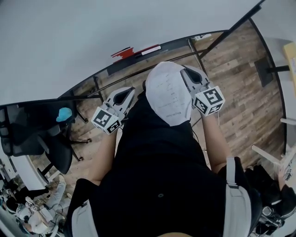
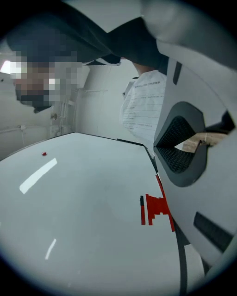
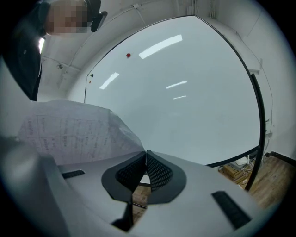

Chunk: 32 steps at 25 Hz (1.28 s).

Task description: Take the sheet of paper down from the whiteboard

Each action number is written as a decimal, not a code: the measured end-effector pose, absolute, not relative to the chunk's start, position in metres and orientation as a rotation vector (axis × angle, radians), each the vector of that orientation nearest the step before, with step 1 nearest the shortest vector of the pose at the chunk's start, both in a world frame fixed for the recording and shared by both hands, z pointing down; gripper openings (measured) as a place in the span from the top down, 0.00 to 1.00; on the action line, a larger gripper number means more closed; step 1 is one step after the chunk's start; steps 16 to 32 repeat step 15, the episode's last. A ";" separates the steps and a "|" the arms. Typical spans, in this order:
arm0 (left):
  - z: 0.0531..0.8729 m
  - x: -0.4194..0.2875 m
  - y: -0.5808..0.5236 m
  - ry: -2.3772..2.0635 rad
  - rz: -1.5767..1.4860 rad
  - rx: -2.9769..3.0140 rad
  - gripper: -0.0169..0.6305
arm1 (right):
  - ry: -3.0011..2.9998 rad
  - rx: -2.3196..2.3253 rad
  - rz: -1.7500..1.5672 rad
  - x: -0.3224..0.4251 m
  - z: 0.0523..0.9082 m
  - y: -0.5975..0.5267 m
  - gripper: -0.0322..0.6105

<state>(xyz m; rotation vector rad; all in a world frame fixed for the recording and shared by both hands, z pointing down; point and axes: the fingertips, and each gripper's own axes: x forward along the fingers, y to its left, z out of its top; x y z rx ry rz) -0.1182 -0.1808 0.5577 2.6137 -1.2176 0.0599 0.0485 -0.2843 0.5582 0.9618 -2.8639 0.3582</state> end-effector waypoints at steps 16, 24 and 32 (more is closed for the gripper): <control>0.554 -0.119 -0.175 -1.173 0.034 2.619 0.95 | -2.763 1.276 0.061 0.114 0.520 -0.319 0.92; 0.554 -0.119 -0.175 -1.173 0.034 2.619 0.95 | -2.763 1.276 0.061 0.114 0.520 -0.319 0.92; 0.554 -0.119 -0.175 -1.173 0.034 2.619 0.95 | -2.763 1.276 0.061 0.114 0.520 -0.319 0.92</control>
